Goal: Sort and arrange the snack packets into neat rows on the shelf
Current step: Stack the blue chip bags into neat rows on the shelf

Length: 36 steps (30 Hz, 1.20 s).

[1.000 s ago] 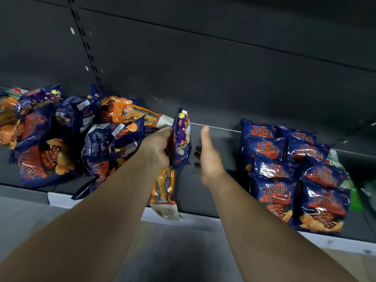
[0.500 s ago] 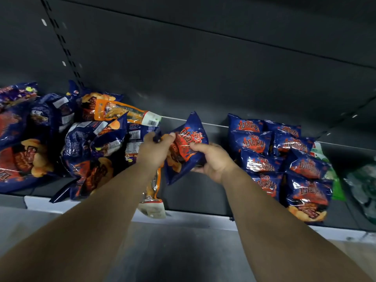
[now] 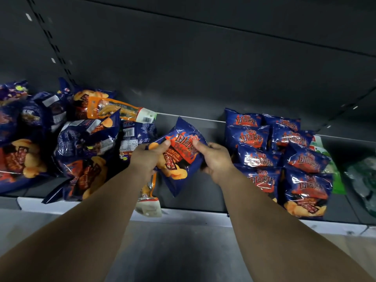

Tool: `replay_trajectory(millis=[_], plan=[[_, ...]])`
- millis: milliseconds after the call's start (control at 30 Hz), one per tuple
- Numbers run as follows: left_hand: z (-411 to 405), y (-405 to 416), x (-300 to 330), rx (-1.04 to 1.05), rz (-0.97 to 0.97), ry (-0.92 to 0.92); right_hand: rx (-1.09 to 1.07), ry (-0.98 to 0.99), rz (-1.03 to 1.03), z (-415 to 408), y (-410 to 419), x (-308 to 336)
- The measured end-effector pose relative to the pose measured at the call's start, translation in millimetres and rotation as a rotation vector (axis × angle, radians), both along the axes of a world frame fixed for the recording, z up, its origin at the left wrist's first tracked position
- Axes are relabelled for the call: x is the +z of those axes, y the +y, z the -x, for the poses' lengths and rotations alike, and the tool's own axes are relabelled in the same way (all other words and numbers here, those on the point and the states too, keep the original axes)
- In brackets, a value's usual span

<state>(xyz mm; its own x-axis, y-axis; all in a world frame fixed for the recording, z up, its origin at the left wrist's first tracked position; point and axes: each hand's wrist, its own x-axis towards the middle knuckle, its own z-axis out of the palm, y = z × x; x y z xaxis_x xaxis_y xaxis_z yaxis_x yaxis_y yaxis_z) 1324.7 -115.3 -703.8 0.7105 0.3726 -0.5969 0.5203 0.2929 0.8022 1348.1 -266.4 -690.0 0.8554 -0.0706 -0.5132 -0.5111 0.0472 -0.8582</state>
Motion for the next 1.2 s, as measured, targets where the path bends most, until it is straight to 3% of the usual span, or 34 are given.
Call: replay_trajectory(millis=[100, 233, 567, 667, 833, 1000, 1200], plan=[[-4, -8, -1, 0.132, 0.103, -0.029, -0.152, 0.045, -0.201, 0, 3, 3], [-6, -19, -2, 0.166, 0.196, -0.044, -0.035, 0.045, -0.271, 8, 8, 1], [0, -22, -2, 0.137, 0.266, -0.080, -0.156, -0.049, -0.102, 5, 3, 2], [5, -19, -4, 0.040, 0.200, -0.071, -0.180, -0.097, -0.033, 3, 3, -1], [7, -1, -1, -0.218, -0.127, -0.095, -0.108, -0.148, 0.008, 4, -3, -1], [1, -1, 2, -0.276, -0.236, -0.150, 0.110, -0.140, 0.045, 11, 2, -4], [3, -5, -7, -0.169, -0.252, -0.238, 0.042, -0.045, 0.004, 6, 7, 1]])
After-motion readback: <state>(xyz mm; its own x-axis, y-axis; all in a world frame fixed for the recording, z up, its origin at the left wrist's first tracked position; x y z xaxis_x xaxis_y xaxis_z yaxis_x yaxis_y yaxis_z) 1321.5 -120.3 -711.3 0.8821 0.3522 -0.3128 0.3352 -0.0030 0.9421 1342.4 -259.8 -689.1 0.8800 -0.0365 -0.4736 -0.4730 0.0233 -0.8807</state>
